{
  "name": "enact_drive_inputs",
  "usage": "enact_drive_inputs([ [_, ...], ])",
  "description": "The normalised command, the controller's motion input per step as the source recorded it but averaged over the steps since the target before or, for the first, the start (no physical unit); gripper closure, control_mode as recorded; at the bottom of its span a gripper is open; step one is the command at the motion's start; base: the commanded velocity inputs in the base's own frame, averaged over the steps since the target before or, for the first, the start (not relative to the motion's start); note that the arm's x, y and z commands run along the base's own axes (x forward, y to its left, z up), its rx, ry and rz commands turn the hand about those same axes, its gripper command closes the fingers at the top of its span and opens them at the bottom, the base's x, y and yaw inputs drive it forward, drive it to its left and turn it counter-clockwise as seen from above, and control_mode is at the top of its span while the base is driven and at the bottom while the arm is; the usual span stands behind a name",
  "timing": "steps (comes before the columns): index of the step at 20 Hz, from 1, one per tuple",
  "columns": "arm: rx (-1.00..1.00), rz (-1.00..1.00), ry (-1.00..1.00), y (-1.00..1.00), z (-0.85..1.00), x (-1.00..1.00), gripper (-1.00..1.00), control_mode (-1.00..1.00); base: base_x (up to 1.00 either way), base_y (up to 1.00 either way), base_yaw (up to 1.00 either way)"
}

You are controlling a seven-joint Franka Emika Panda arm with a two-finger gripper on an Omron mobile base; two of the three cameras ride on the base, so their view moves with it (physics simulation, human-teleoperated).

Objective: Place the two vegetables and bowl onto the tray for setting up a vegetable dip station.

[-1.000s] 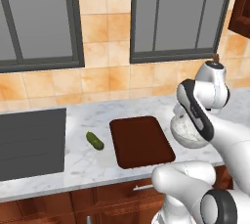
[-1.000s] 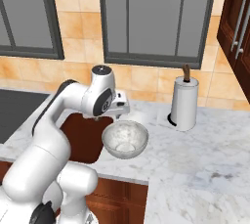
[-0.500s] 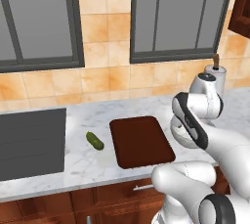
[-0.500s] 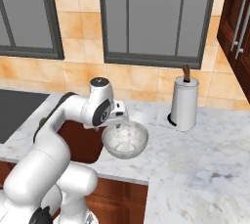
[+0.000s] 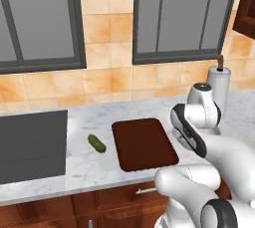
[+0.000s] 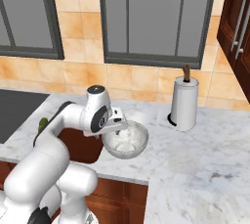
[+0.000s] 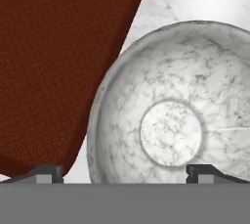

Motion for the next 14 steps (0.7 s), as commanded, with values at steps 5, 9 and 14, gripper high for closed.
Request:
enact_drive_inputs([
  [5, -0.01, 0.0, 0.08, 0.07, -0.13, 0.0, -1.0, -1.0, 0.0, 0.0, 0.0],
  [9, -0.01, 0.0, 0.06, 0.0, -0.2, 0.0, -1.0, -1.0, 0.0, 0.0, 0.0],
  [14, -0.02, 0.0, 0.04, 0.0, -0.26, 0.0, -1.0, -1.0, 0.0, 0.0, 0.0],
])
